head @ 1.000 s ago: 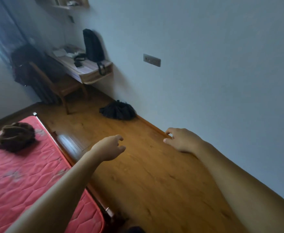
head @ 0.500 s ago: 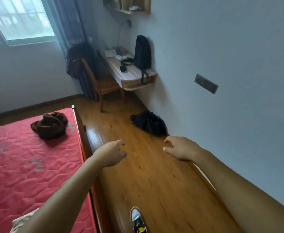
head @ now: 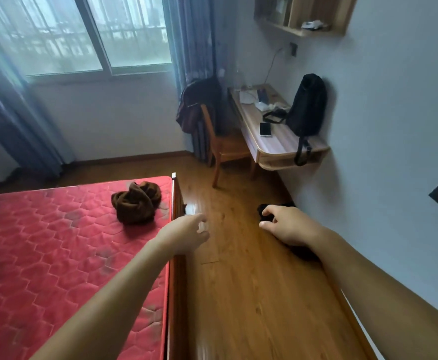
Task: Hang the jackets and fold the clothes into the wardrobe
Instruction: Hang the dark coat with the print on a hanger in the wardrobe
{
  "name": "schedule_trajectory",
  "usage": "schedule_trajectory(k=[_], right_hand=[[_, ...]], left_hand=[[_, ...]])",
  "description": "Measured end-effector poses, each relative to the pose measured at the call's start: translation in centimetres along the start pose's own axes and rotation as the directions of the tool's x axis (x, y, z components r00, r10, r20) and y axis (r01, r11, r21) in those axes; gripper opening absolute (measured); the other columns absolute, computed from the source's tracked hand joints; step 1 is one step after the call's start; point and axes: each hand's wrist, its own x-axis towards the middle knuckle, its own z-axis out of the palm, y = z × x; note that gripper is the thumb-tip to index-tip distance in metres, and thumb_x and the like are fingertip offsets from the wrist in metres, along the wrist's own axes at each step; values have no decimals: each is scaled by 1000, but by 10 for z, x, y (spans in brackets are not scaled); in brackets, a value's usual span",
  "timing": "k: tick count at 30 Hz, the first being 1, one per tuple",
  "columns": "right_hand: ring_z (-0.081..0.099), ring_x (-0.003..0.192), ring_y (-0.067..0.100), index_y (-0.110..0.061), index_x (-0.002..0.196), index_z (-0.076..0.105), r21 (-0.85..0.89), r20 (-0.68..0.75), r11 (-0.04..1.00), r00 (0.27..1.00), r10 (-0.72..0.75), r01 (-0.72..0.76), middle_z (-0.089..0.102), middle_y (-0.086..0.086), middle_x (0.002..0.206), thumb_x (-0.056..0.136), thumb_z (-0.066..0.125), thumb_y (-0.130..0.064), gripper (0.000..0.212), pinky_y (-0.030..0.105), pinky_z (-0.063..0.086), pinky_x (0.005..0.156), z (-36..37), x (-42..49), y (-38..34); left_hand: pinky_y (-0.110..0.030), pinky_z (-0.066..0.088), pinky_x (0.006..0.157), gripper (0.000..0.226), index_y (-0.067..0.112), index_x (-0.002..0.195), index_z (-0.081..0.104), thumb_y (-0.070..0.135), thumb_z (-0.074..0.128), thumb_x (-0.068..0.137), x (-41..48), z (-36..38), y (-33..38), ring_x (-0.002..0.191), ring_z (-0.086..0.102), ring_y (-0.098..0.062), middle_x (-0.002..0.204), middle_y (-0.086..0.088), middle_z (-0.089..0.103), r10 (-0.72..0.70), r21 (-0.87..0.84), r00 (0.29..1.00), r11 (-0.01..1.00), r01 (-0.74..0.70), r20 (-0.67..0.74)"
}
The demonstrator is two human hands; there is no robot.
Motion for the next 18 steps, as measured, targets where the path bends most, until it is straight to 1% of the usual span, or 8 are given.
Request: schedule_trajectory(k=[2, 4, 6, 9, 12, 14, 16, 18], right_hand=[[62, 119, 20, -28, 146, 48, 9, 12, 1000, 1000, -29, 29, 61, 0, 138, 101, 52, -50, 50, 37, 55, 96, -8, 41, -3], [62, 118, 20, -29, 146, 48, 4, 27, 998, 998, -60, 60, 61, 0, 138, 101, 52, -51, 50, 37, 56, 96, -16, 83, -4], [63, 117, 19, -29, 145, 48, 3, 46, 997, 995, -83, 83, 61, 0, 137, 101, 52, -51, 50, 38, 57, 95, -27, 127, -3], [63, 117, 18, -29, 145, 48, 10, 62, 993, 991, -118, 118, 61, -1, 137, 101, 53, -50, 49, 37, 57, 94, -50, 196, 3], [63, 116, 18, -28, 144, 50, -8, 91, 990, 986, -141, 142, 62, 1, 135, 101, 53, -50, 49, 37, 56, 95, -87, 265, 11], [63, 116, 18, -27, 144, 50, -21, 95, 987, 983, -156, 159, 63, 1, 135, 101, 53, -49, 48, 35, 55, 93, -116, 308, 15], [62, 118, 19, -26, 144, 49, -23, 83, 983, 980, -179, 181, 62, 1, 135, 102, 53, -47, 47, 31, 54, 90, -142, 349, 16], [61, 121, 20, -26, 145, 48, -36, 89, 979, 976, -198, 202, 61, 1, 137, 103, 52, -46, 47, 28, 49, 86, -161, 388, 11]], left_hand=[[-24, 45, 61, 42, 23, 136, 52, 40, 56, 98, 31, -7, -9, 83, 61, -11, 103, 5, 66, -33, 10, 999, 999, 33, 4], [-30, 53, 69, 45, 25, 138, 51, 42, 55, 97, 66, -14, -15, 86, 63, -13, 103, 5, 66, -61, 11, 998, 998, 61, 2], [-36, 56, 79, 47, 25, 139, 51, 44, 55, 96, 104, -24, -21, 92, 64, -16, 107, 4, 67, -85, 18, 996, 996, 85, -16], [-40, 55, 88, 49, 25, 140, 51, 47, 55, 95, 167, -43, -27, 102, 63, -20, 116, 1, 65, -125, 15, 991, 992, 126, -42], [-39, 52, 94, 50, 24, 141, 49, 46, 54, 97, 228, -68, -30, 111, 61, -22, 125, -1, 63, -169, 10, 984, 985, 170, -49], [-36, 50, 96, 50, 23, 142, 50, 45, 54, 97, 266, -86, -31, 114, 61, -22, 128, -1, 63, -208, 4, 976, 978, 209, -65], [-38, 51, 95, 50, 24, 142, 49, 45, 53, 97, 303, -104, -34, 112, 62, -21, 127, 0, 64, -236, -9, 967, 972, 236, -94], [-41, 53, 93, 50, 24, 143, 48, 45, 53, 97, 335, -119, -39, 108, 63, -20, 127, 0, 64, -257, -29, 961, 966, 256, -100]])
